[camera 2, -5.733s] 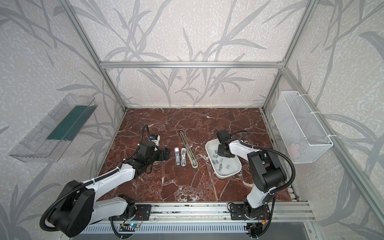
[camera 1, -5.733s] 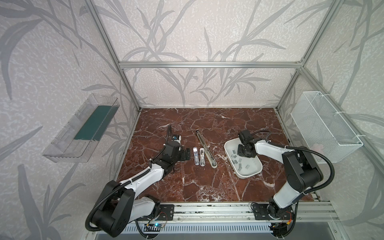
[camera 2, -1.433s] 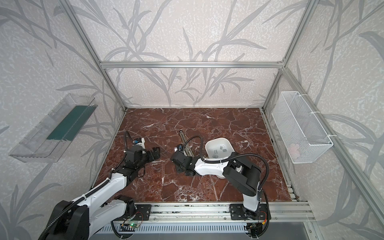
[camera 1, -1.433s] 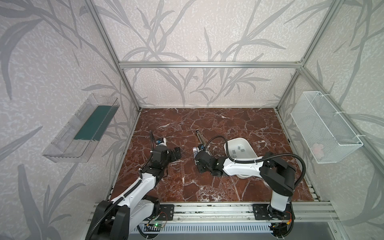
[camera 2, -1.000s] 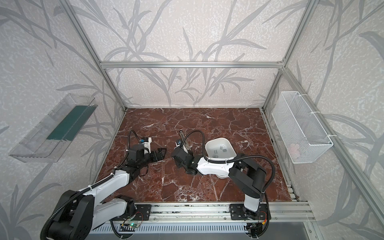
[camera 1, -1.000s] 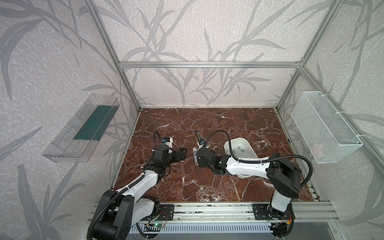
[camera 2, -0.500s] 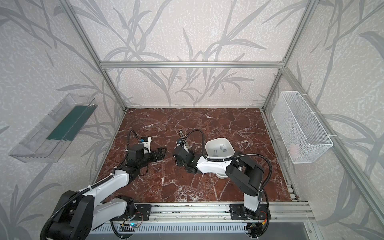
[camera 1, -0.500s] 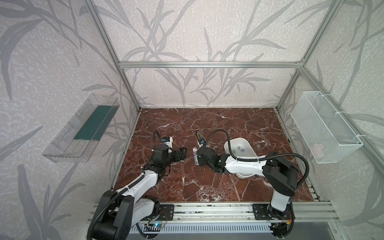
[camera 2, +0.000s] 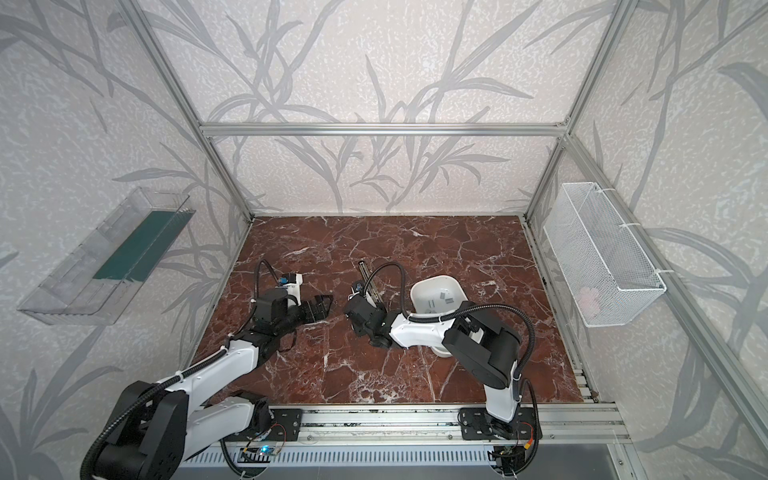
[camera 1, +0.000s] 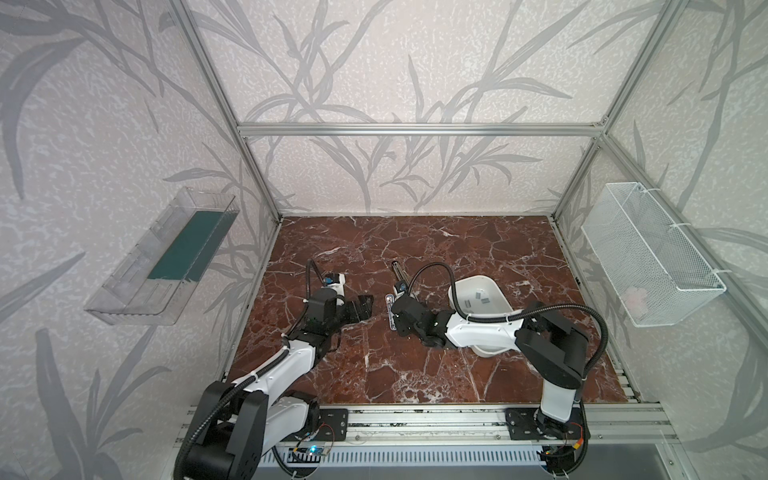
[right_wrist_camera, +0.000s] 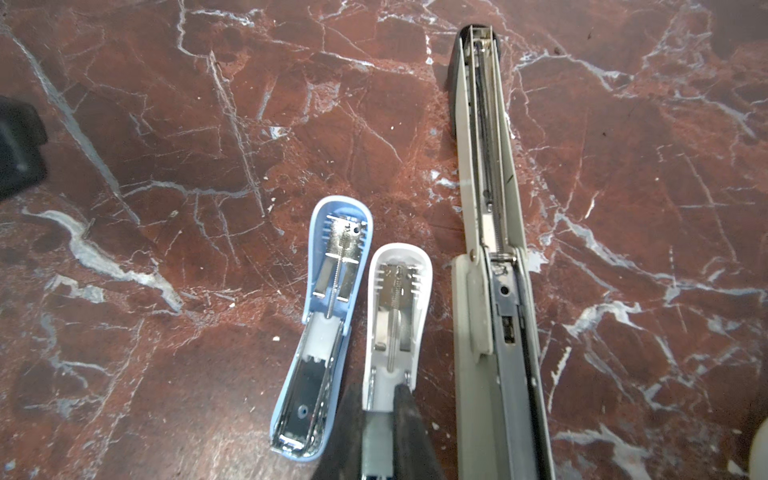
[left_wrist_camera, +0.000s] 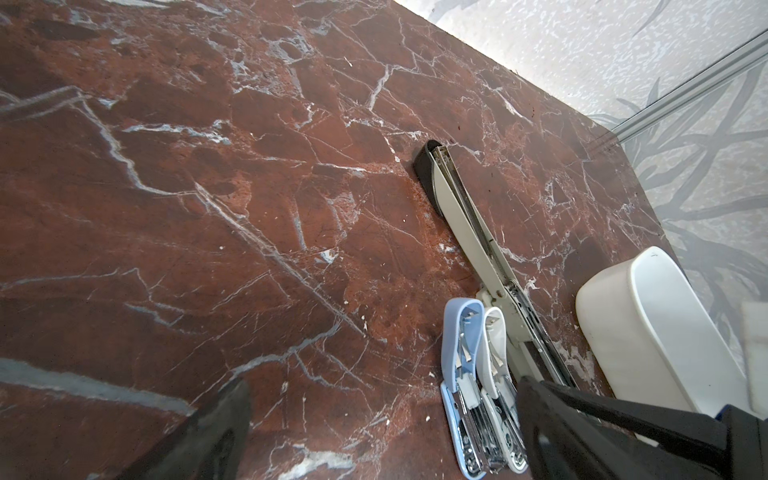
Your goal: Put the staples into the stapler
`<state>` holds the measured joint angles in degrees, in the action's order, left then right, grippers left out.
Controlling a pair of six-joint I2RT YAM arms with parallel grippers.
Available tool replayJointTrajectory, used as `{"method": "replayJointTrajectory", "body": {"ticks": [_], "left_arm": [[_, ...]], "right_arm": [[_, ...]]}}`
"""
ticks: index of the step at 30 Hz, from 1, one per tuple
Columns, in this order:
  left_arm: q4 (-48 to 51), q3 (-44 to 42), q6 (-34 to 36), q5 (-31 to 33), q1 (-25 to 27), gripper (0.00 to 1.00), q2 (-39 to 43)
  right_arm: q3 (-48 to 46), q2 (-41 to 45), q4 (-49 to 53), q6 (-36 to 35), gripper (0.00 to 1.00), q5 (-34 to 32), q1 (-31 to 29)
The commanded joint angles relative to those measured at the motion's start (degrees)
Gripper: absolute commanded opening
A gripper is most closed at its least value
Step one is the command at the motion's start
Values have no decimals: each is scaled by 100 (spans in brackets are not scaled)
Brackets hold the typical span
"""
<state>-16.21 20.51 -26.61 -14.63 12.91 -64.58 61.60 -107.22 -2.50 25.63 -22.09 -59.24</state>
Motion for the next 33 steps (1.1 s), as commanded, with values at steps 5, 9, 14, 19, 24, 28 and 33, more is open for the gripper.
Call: {"method": "replayJointTrajectory", "body": {"ticks": [5,9,14,19,24,28,33], "left_arm": [[-73,2,50,66,1,99,94],[-78,-3,47,66,1,99,90],[-78,-3,43,72,1,99,95],[-77,-3,48,69,1,99,99],[-80,-3,46,75,1,99,94],[-84,-3,42,73,1,99,92],[-97,-3,42,66,2,99,94]], "right_arm": [[-88,-14,-17,54,6,-147,14],[-123,-13,-31,74,6,-154,12],[-103,-33,-22,79,6,-133,16],[-118,-41,-21,117,6,-79,12],[-122,-61,13,171,6,-49,13],[-125,-71,29,188,6,-66,10],[-159,-45,54,215,6,-74,17]]}}
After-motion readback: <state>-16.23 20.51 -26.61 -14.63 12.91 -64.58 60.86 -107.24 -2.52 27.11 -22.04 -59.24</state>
